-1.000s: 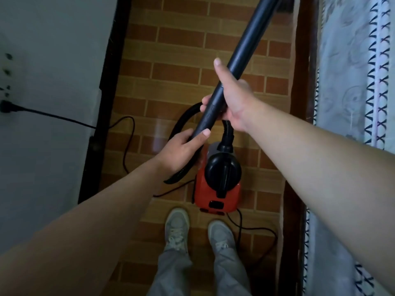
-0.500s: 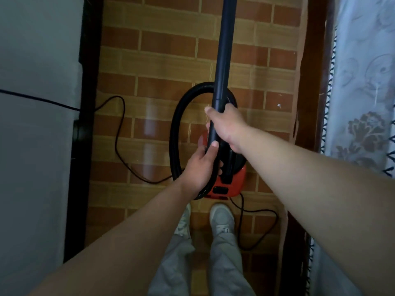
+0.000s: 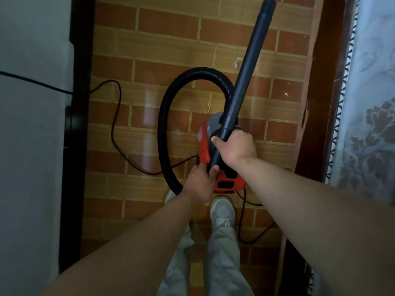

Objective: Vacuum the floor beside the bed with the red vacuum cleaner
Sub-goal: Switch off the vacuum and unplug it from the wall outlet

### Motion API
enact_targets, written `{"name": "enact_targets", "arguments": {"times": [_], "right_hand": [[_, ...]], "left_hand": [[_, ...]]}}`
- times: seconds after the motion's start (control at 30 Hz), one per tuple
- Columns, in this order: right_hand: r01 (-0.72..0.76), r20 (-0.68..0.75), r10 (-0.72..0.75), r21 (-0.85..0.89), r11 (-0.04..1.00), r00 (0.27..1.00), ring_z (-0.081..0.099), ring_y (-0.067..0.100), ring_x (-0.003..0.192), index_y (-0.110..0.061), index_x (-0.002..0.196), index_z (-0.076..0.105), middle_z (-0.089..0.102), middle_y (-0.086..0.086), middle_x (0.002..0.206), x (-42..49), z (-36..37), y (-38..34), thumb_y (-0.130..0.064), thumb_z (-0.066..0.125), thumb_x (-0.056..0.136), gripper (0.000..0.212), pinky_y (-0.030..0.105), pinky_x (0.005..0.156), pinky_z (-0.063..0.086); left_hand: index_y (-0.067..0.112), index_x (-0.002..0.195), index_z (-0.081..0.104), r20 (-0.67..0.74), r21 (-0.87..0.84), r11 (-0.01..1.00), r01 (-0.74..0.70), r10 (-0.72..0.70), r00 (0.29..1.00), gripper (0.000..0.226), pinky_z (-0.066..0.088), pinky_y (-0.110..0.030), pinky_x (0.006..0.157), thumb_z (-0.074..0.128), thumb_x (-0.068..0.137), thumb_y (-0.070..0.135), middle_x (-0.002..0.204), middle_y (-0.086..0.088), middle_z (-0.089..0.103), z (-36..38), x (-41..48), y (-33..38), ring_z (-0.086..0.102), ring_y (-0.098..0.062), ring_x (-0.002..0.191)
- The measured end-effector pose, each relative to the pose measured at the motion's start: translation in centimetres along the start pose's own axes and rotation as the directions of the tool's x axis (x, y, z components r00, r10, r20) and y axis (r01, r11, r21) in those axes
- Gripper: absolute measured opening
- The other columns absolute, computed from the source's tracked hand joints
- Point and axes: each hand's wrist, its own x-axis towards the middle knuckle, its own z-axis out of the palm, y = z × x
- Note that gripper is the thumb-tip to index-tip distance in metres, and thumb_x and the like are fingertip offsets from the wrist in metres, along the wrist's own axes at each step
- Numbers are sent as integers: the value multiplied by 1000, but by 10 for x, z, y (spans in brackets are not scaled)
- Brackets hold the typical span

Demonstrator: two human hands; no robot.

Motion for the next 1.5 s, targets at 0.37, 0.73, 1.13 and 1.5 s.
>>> {"name": "enact_targets", "arguments": {"times": [0.37,0.73,1.13,1.5], "right_hand": [[-39,-8,38,-86,996,999,65,26,97,-19,117,46,62,2,108,6,-4,8,-60,78,72,69,38,73,56],[-157,131,131,213,964,983,66,22,88,-21,143,31,62,4,126,13,13,18,-38,75,86,74,23,65,47],[-80,-63,91,158,984,994,64,28,108,-38,144,39,64,3,120,16,46,17,-37,80,78,78,36,92,54],[-85,-38,97,237,968,995,65,29,105,-35,142,45,67,4,118,17,49,-15,-32,79,81,70,36,91,55]], "left_hand": [[11,122,53,42,31,999,-39,38,998,34,40,-30,82,46,106,40,118,-12,59,0,13,1,59,-24,105],[10,122,51,36,16,1000,26,-27,999,36,45,-32,83,55,102,40,115,-9,62,1,31,3,61,-25,105],[15,128,56,47,-7,999,-47,47,998,39,52,-38,98,62,98,40,122,-2,66,-5,30,-2,63,-20,111],[16,119,61,-231,-174,984,-38,-3,973,23,43,-26,88,59,101,30,112,4,63,-119,0,0,59,-13,103]]}}
